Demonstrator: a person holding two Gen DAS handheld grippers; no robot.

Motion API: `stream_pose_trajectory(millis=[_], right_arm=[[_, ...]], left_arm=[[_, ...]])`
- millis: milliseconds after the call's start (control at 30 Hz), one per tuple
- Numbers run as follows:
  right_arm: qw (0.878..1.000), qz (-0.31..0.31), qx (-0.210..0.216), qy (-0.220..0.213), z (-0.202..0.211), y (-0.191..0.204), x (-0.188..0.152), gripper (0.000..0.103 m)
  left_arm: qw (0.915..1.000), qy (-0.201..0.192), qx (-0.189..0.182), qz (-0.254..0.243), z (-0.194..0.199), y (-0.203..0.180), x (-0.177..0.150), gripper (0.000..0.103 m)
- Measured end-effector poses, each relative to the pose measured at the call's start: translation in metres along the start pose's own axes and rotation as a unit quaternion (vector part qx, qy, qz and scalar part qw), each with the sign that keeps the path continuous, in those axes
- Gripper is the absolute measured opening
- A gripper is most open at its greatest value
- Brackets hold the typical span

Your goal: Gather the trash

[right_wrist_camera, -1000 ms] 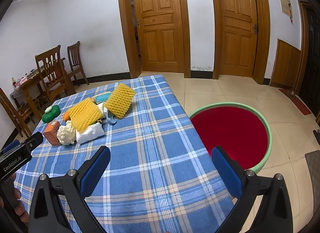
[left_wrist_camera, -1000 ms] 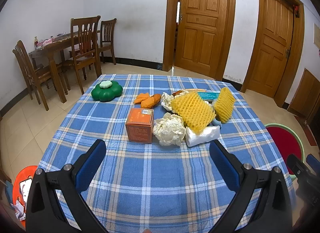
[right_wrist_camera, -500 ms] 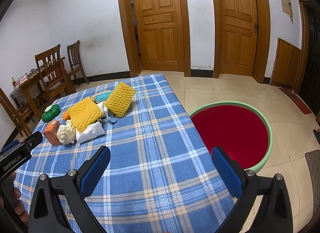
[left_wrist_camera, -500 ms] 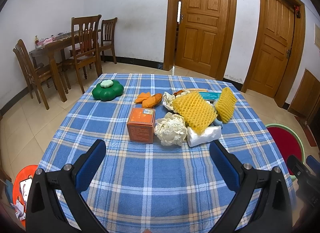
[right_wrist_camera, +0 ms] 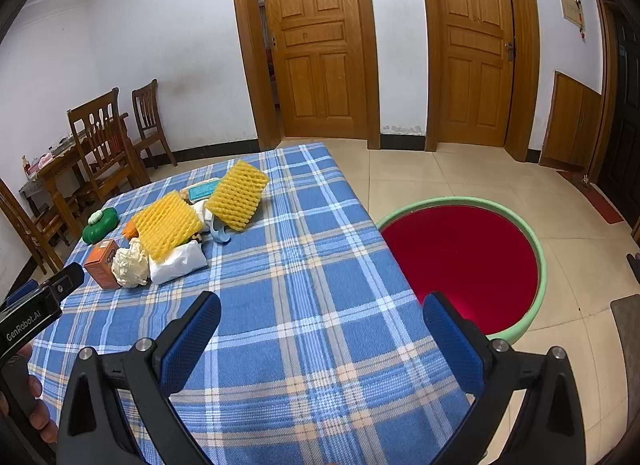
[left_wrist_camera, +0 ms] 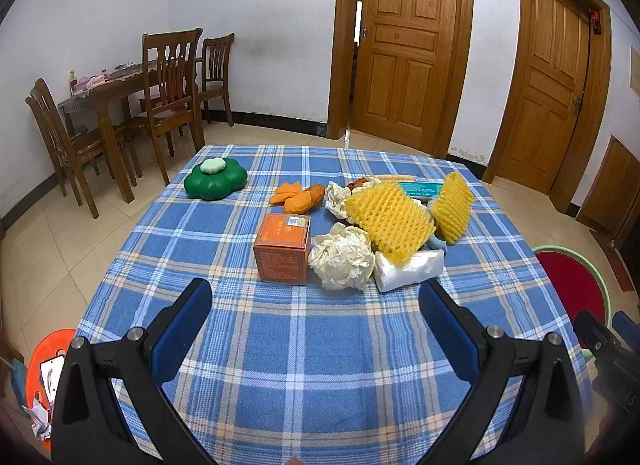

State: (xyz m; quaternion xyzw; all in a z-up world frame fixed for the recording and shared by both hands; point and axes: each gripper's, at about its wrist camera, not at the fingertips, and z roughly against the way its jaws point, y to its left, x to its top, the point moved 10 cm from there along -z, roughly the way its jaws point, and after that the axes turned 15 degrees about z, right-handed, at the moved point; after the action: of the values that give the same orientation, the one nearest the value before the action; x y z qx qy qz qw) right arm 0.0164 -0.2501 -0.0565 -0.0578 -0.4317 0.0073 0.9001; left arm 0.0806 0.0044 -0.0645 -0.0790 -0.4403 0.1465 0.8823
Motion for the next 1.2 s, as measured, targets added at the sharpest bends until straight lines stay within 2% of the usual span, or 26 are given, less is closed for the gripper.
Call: stream_pose_trajectory(millis=[833,1200], right_arm=[[1.000,-0.007,0.009,0.009,-0.005,0.001,-0.005,0.103],[0.999,0.001,0.033,0.019,-0.031,0.007,0.026,0.103]], left_arm=[[0.9999,0.011,0.007,-0.004,-0.011,0.008,-0.005,0.102],[0.9995,0.021,0.019,-0.014,-0.031,0.014,0.018,0.102]])
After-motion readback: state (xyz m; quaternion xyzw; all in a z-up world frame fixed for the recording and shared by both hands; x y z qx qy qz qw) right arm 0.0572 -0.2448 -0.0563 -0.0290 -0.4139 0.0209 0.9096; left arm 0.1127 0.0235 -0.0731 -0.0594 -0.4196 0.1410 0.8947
